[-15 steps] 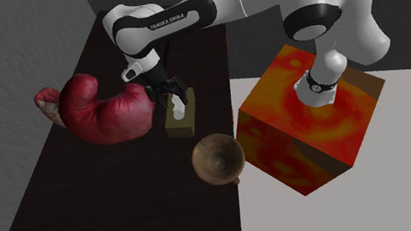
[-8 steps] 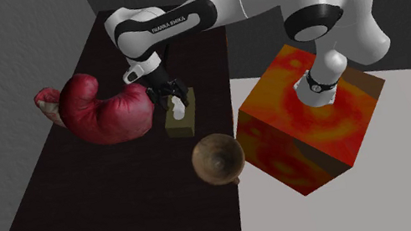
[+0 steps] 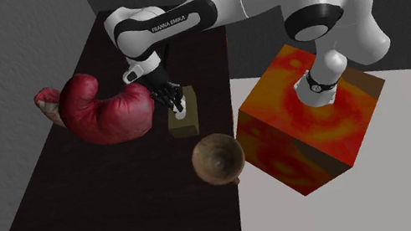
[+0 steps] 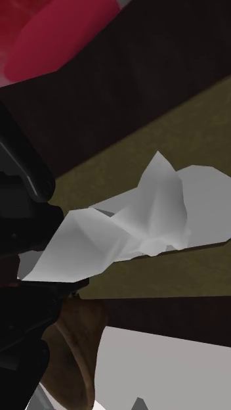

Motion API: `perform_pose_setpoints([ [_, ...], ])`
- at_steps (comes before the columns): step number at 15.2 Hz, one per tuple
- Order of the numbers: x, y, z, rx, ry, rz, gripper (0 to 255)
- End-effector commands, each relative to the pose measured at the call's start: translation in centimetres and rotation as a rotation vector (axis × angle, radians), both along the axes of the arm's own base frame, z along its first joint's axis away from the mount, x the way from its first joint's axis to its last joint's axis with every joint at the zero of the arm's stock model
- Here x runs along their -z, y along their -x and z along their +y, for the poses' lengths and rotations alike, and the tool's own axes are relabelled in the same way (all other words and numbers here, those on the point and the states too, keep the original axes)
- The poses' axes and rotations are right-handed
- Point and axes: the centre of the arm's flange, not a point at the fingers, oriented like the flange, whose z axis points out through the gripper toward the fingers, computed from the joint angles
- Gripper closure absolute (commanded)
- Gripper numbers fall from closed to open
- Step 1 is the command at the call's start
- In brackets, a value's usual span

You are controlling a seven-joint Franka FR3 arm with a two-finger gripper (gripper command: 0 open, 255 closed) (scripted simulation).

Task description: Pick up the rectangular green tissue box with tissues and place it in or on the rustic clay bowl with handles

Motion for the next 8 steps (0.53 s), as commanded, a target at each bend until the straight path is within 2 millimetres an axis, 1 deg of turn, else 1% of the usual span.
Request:
perform_pose_setpoints([
  [1, 0.3, 0.1, -0.1, 0.002, -0.001, 0.005, 255],
  [3, 0.2, 0.1, -0.1, 0.002, -0.001, 0.005, 255],
  [8, -2.4, 0.1, -0.1, 0.002, -0.001, 0.005, 255],
])
